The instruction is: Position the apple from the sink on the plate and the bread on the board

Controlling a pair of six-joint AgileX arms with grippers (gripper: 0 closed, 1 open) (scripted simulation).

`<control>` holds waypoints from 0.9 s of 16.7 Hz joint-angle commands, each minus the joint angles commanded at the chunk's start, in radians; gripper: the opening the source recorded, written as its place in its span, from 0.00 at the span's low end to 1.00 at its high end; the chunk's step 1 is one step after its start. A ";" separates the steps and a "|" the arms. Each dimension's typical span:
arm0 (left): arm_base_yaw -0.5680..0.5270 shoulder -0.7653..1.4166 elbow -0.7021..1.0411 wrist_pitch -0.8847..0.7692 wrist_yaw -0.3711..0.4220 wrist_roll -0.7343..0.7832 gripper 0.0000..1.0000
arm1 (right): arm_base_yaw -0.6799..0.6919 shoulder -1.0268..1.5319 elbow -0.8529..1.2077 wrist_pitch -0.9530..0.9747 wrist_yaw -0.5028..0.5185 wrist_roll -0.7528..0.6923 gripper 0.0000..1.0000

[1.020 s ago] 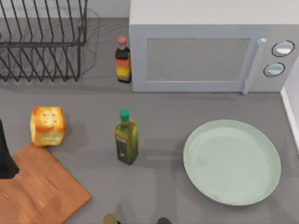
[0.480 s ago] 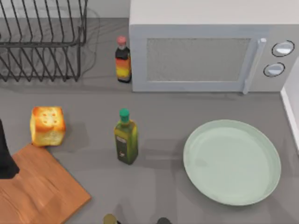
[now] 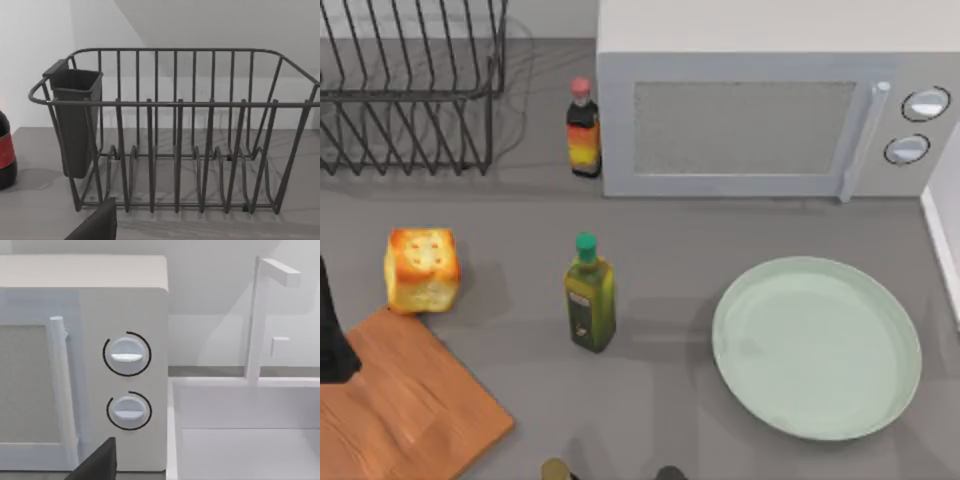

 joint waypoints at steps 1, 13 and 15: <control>0.000 0.000 0.000 0.000 0.000 0.000 1.00 | -0.004 0.021 0.020 -0.014 0.000 -0.003 1.00; 0.000 0.000 0.000 0.000 0.000 0.000 1.00 | -0.131 0.978 0.764 -0.511 0.001 -0.122 1.00; 0.000 0.000 0.000 0.000 0.000 0.000 1.00 | -0.158 1.200 0.923 -0.616 0.001 -0.148 1.00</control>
